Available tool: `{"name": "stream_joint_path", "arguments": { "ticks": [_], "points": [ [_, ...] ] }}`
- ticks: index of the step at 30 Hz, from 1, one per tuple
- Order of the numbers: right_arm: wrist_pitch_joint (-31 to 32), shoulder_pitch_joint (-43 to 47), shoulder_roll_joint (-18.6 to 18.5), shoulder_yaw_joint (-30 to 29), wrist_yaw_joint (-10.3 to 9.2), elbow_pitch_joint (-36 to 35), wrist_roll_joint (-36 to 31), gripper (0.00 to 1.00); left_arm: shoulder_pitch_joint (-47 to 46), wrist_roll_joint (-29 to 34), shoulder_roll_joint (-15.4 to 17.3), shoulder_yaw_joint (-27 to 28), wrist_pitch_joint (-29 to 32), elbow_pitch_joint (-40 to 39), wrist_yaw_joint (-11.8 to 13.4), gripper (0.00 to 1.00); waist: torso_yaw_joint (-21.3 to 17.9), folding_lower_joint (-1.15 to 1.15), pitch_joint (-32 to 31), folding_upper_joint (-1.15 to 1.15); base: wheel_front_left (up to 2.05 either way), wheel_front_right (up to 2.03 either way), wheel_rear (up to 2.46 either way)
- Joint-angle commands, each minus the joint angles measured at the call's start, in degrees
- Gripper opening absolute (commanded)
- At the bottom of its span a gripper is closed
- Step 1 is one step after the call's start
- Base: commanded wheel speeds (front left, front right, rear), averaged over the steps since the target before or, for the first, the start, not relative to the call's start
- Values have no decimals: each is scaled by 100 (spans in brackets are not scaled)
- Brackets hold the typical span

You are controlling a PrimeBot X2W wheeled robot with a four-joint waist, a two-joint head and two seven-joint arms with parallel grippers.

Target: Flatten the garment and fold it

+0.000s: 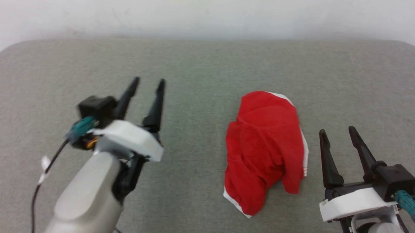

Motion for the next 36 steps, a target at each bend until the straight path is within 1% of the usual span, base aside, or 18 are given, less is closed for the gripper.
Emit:
{"name": "stream_joint_path", "arguments": {
  "ticks": [1,3,6,8,12,15,18,24,25,26,27,30,33,36],
  "points": [
    [20,52,0,-4,-11,-24,-58,100,273,203,20,213,-30,-313,53,100,186,0,5,0,0,0,0],
    [57,37,0,-4,-11,-11,-86,100,710,475,-9,579,-31,-794,55,100,271,0,23,0,0,0,0],
    [223,1,0,22,-11,57,-125,100,1284,818,-129,1036,-32,-1317,-50,100,394,0,57,0,0,0,0],
    [459,-27,0,-48,-11,148,-152,100,1571,990,-231,1314,-32,-1499,-162,100,474,0,75,0,0,0,0],
    [1233,-201,0,-546,-11,577,-142,100,1954,1292,-493,1771,-33,-1779,-341,100,620,0,145,0,0,0,0],
    [1894,-379,0,-765,-11,1084,-130,100,2085,1511,-676,1938,-33,-1879,-499,100,770,0,227,0,0,0,0],
    [2405,-538,0,-852,-11,1562,-137,100,2097,1654,-818,2048,-33,-1898,-630,100,906,0,318,0,0,0,0],
    [3162,-807,0,-784,-11,2181,-177,100,2090,1820,-979,2208,-33,-1913,-771,100,1025,0,450,0,0,0,0],
    [3281,-836,0,-754,-11,2247,-179,98,2086,1840,-993,2228,-33,-1913,-788,100,1031,0,461,0,0,0,0],
    [3359,-863,0,-731,-11,2286,-162,38,2088,1855,-1006,2243,-33,-1905,-804,100,1035,0,469,0,0,0,0],
    [3397,-885,0,-735,-11,2300,-147,0,2089,1869,-1016,2253,-33,-1892,-819,100,1037,0,475,0,0,0,0],
    [3328,-933,0,-950,-11,2236,-117,0,2095,1894,-1039,2297,-33,-1855,-852,100,1014,0,465,0,0,0,0],
    [3094,-990,0,-1343,-11,2061,-137,0,2119,1901,-1052,2322,-33,-1806,-879,100,972,0,420,0,0,0,0],
    [2863,-1055,0,-1836,-11,1765,-314,0,2152,1897,-1060,2327,-33,-1761,-901,100,932,0,355,0,0,0,0]
  ]
}}
